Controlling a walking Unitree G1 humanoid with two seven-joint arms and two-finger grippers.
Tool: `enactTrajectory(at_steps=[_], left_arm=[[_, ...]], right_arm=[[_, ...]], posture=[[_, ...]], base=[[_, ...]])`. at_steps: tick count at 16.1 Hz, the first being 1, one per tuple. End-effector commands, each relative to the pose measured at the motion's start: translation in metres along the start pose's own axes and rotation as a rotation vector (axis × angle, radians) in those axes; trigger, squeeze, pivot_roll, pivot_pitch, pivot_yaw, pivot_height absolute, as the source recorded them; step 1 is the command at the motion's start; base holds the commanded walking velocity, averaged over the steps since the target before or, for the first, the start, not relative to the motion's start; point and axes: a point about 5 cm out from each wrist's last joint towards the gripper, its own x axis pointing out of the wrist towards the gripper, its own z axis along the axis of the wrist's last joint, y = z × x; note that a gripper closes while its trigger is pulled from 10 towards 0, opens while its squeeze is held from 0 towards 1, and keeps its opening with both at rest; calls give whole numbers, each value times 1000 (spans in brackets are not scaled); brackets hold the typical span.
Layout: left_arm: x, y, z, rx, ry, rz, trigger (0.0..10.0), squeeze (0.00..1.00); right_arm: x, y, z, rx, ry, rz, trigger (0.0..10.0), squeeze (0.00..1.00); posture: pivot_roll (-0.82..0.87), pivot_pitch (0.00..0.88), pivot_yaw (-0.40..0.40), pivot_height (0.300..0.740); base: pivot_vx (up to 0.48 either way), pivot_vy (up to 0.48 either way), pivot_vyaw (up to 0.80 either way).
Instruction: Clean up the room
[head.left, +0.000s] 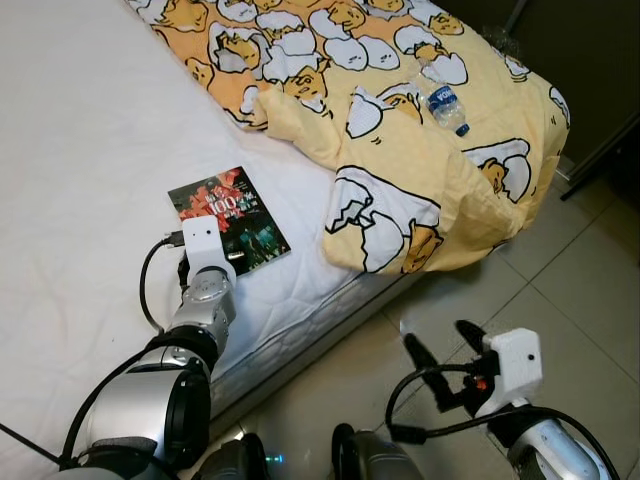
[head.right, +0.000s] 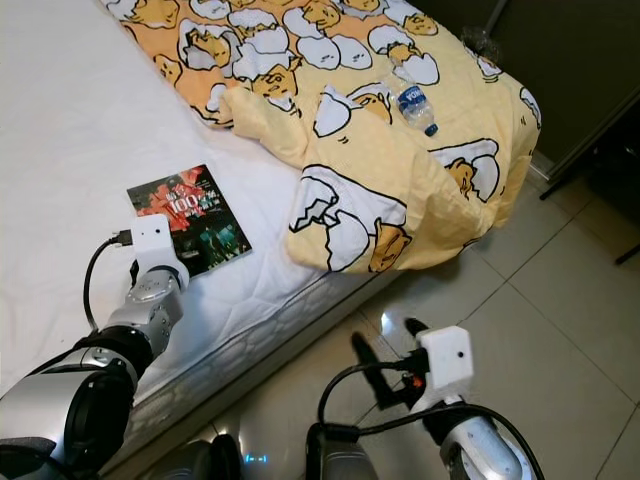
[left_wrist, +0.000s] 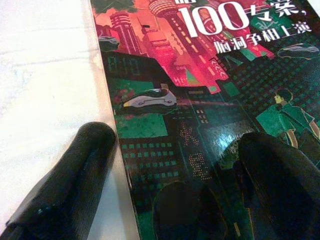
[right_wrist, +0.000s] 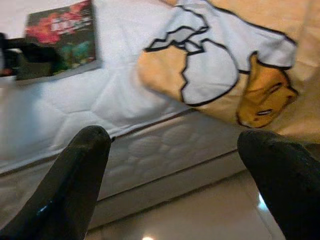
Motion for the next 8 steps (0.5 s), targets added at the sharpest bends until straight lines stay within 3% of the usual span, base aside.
enactTrajectory(at_steps=[1, 2, 3, 4, 5, 8], left_arm=[[-5, 1, -24, -30, 97, 5, 10000, 0], [-5, 0, -25, -52, 105, -6, 10000, 0], [-6, -2, -29, -90, 126, -25, 1176, 0], [-7, -5, -34, -173, 159, -57, 0, 0], [-9, -6, -40, -236, 194, -80, 0, 0], [-11, -8, -46, -304, 220, -124, 0, 0]], right_arm=[[-3, 2, -2, 14, 30, 36, 10000, 0], [-3, 2, -2, 14, 39, 44, 10000, 0], [-3, 3, -2, 15, 45, 50, 10000, 0], [-4, 3, -2, 21, 51, 56, 10000, 0], [-4, 3, -2, 23, 58, 59, 10000, 0], [-4, 1, -2, 29, 67, 63, 10000, 0]], posture=[[-339, 233, -98, 740], [-338, 233, -100, 740], [-338, 232, -104, 740], [-339, 232, -106, 740], [-342, 232, -109, 740], [-346, 229, -109, 740]], base=[[0, 0, 0], [0, 0, 0], [0, 0, 0], [0, 0, 0], [0, 0, 0], [0, 0, 0]])
